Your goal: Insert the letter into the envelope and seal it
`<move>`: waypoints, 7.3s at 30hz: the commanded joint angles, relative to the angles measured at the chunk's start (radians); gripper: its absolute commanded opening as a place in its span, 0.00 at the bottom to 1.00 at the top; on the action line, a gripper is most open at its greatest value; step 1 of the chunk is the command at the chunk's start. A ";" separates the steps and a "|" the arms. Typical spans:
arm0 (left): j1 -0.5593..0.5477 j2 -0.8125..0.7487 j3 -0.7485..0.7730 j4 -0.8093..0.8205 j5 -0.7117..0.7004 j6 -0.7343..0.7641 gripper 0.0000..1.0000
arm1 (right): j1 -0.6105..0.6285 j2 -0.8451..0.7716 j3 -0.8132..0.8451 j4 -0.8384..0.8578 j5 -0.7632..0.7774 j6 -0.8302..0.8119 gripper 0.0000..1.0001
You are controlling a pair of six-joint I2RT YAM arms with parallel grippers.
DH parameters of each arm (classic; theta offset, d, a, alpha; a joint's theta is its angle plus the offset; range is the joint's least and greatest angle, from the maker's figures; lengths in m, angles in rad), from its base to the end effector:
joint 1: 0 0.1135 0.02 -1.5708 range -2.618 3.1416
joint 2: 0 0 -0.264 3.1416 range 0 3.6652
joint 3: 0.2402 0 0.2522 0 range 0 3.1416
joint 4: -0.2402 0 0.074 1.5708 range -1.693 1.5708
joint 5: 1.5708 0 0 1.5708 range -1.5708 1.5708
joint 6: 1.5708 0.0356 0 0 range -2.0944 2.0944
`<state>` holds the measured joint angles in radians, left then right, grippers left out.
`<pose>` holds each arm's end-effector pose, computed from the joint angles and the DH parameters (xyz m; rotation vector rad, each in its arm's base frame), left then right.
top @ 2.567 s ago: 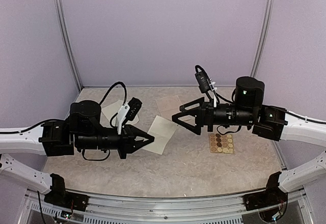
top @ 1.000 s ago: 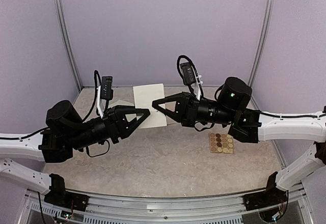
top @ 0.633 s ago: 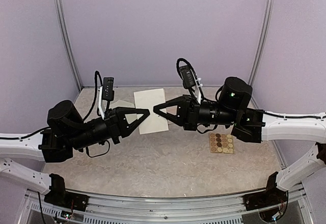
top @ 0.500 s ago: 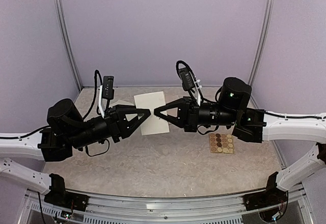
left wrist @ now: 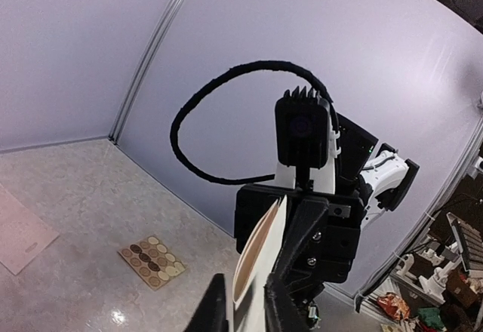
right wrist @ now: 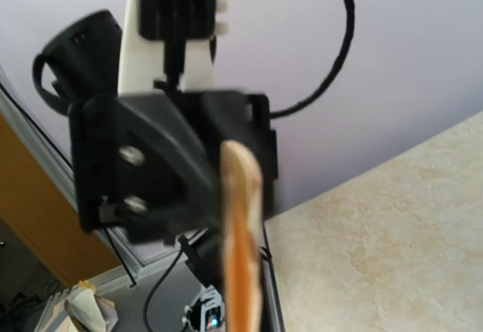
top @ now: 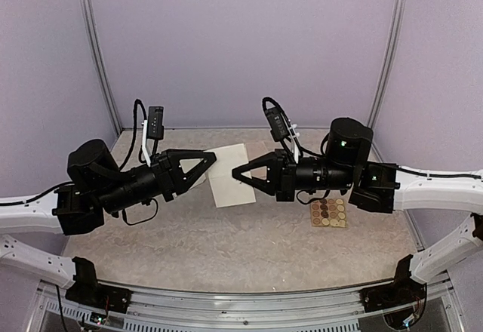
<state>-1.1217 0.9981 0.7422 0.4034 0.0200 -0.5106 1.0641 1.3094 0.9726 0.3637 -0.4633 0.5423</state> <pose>0.1025 -0.2143 0.3475 0.4896 1.4916 -1.3368 0.1359 0.2776 0.3471 -0.8575 1.5747 1.5736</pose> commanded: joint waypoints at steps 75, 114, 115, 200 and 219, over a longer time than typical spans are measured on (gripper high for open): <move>0.600 1.320 0.990 -0.882 -0.503 -0.177 0.09 | -0.173 -0.129 -0.120 -0.302 0.325 -0.030 0.00; -0.157 0.792 0.331 -0.470 -0.434 -0.694 0.37 | -0.151 -0.312 -0.245 -0.432 0.428 0.105 0.00; -0.162 0.787 0.333 -0.459 -0.436 -0.681 0.46 | -0.148 -0.318 -0.245 -0.441 0.433 0.111 0.00; 0.312 0.666 -0.156 -0.165 0.079 -0.280 0.27 | -0.094 0.649 0.156 -0.445 0.391 0.496 0.00; 0.270 0.683 -0.128 -0.164 0.072 -0.290 0.26 | -0.082 0.701 0.269 -0.554 0.417 0.419 0.00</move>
<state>-0.8349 1.6684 0.6178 0.2825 0.0917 -0.7883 0.9745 2.0098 1.2190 -0.1211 -0.0853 0.9924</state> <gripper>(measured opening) 0.260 0.003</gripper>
